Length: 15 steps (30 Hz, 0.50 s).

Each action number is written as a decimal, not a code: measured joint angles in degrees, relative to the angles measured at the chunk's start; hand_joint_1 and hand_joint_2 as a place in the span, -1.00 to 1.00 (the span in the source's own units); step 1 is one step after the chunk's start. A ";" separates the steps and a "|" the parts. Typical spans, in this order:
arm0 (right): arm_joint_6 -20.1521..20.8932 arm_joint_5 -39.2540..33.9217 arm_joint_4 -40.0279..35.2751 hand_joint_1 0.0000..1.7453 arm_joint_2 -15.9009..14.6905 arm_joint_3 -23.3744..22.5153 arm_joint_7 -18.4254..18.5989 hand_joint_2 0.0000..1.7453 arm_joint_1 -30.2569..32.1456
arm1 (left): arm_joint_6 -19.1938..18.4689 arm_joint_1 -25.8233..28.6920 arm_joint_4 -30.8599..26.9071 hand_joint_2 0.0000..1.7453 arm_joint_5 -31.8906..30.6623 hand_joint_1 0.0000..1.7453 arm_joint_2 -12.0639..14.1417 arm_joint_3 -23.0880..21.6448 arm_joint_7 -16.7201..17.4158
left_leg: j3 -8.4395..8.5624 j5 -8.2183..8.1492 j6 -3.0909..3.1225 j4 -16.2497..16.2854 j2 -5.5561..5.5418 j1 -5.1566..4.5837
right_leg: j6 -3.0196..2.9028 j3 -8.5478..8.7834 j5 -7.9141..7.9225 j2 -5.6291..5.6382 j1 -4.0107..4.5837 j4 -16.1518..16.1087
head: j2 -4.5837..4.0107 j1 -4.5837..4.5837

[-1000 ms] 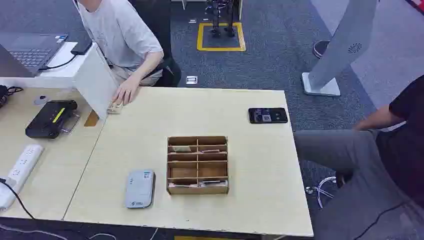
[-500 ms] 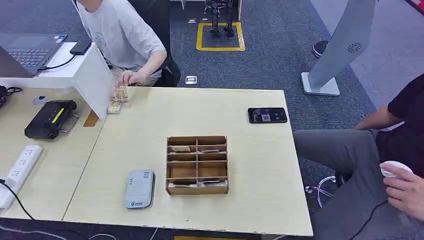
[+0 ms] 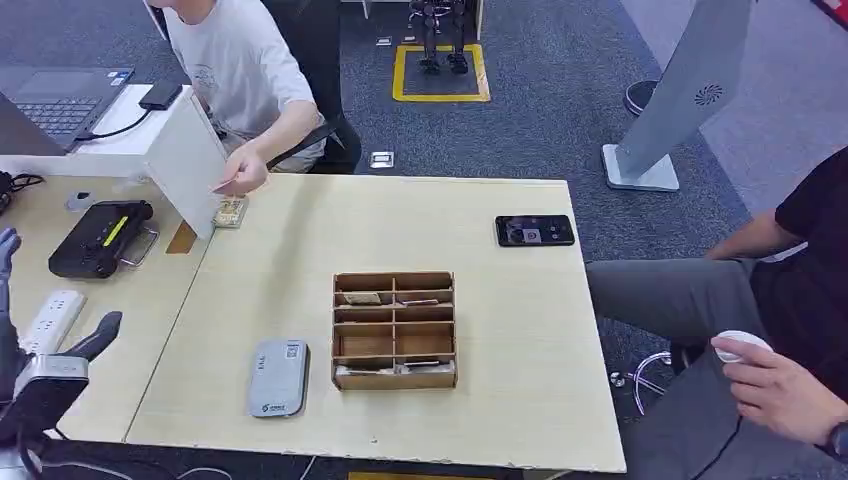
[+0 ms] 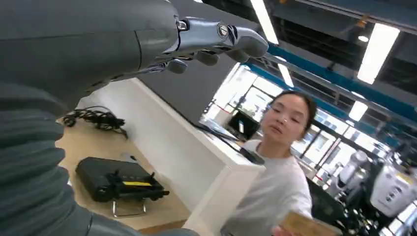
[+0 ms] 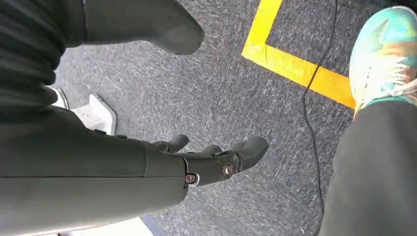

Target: Pass the card to the sensor for recognition and then transmit it.

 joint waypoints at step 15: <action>0.96 2.34 0.61 -1.00 0.00 1.86 -0.07 1.00 -1.04 | 6.06 -4.36 3.08 1.00 -17.24 -1.00 8.83 -17.05 5.64 | -0.04 0.02 -0.02 0.01 0.01 0.00 | -0.02 -0.05 0.02 0.04 0.00 0.02 | 0.00 -0.07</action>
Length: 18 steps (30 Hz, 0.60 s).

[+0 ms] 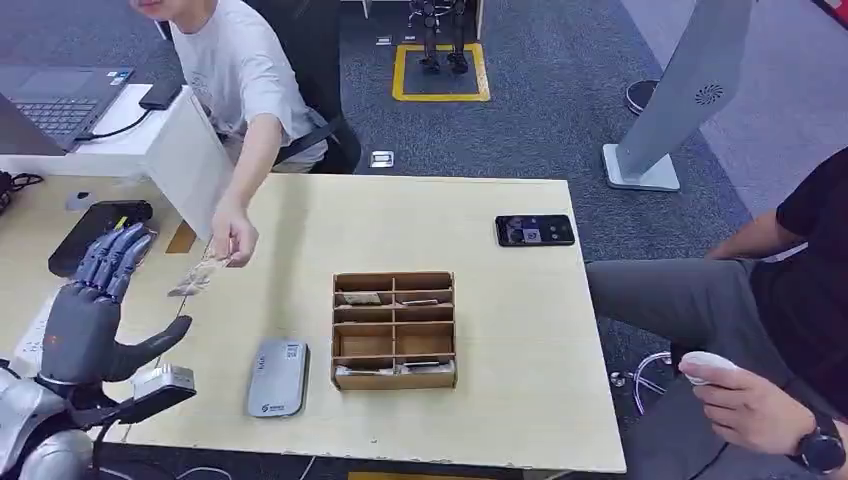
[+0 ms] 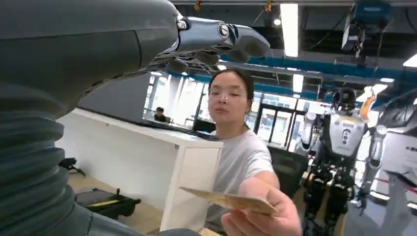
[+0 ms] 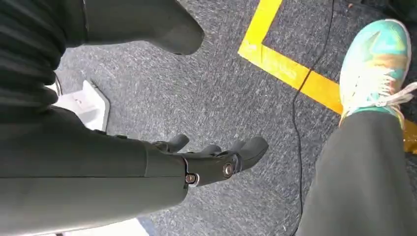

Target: Pass the card to the sensor for recognition and then transmit it.

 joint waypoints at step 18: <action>0.02 2.12 0.35 -1.00 0.42 1.42 0.26 1.00 -1.03 | 4.68 -6.10 10.15 1.00 -12.58 -1.00 1.38 -9.34 9.23 | -0.01 0.05 -0.02 0.00 0.05 0.01 | -0.04 -0.01 0.04 0.06 0.00 0.01 | 0.00 0.04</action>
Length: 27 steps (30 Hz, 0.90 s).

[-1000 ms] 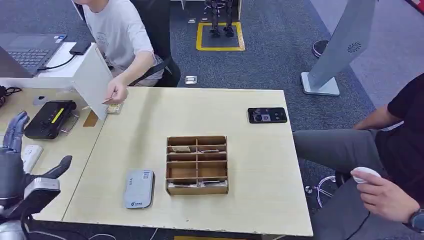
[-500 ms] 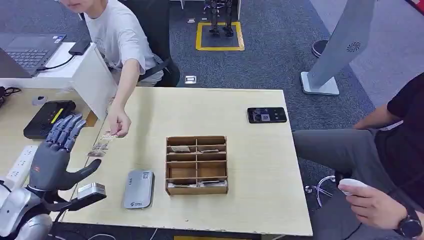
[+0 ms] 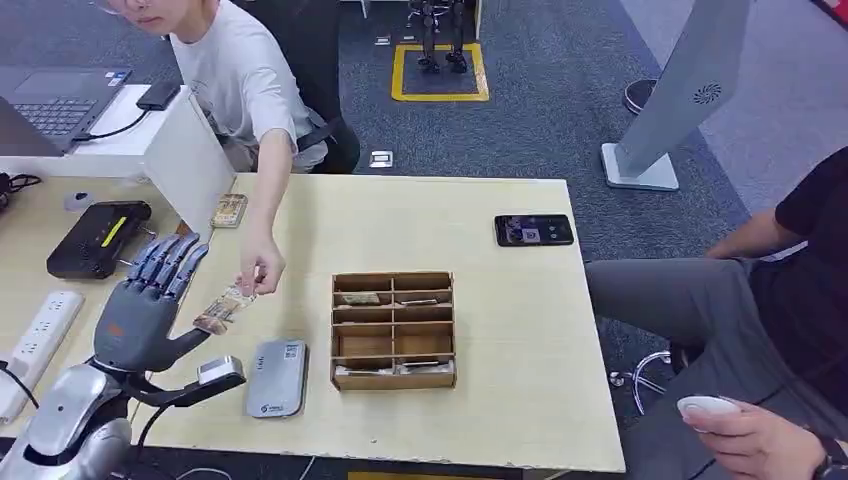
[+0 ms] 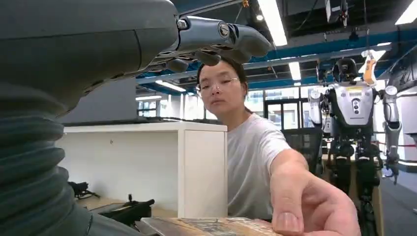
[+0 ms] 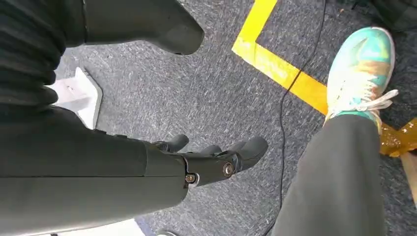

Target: Pass the card to the sensor for recognition and then transmit it.

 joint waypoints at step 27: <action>-4.13 0.81 3.08 -1.00 0.26 0.00 0.44 1.00 -0.74 | -0.66 -1.89 4.90 1.00 -1.92 1.00 0.24 1.83 7.54 | -0.02 0.01 0.00 0.00 -0.01 0.01 | 0.00 0.01 0.00 -0.01 0.00 0.00 | 0.00 0.00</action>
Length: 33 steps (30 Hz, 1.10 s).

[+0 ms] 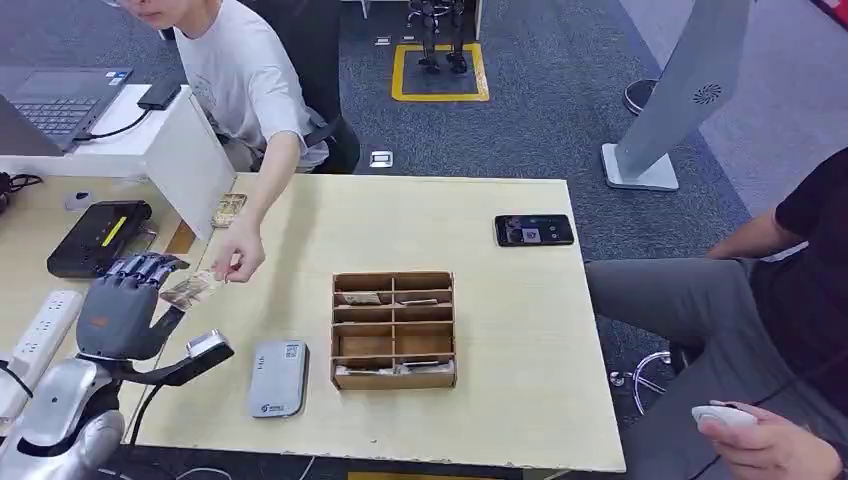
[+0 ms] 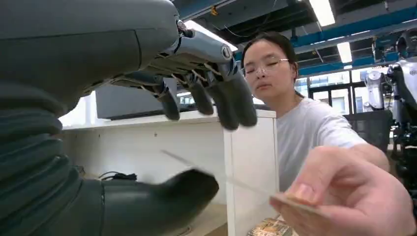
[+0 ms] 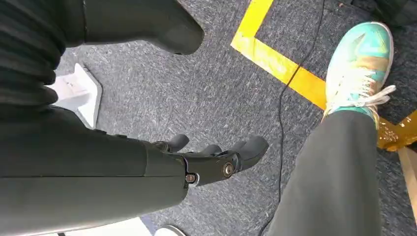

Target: Pass the card to the sensor for recognition and then transmit it.

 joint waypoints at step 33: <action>-2.12 2.25 3.26 -1.00 0.00 -1.16 -0.31 1.00 -1.06 | 0.52 -0.81 0.24 1.00 11.74 1.00 -1.95 1.25 -7.08 | 0.00 0.01 -0.01 0.00 -0.01 0.01 | 0.00 -0.01 0.00 0.00 0.00 0.00 | 0.00 0.00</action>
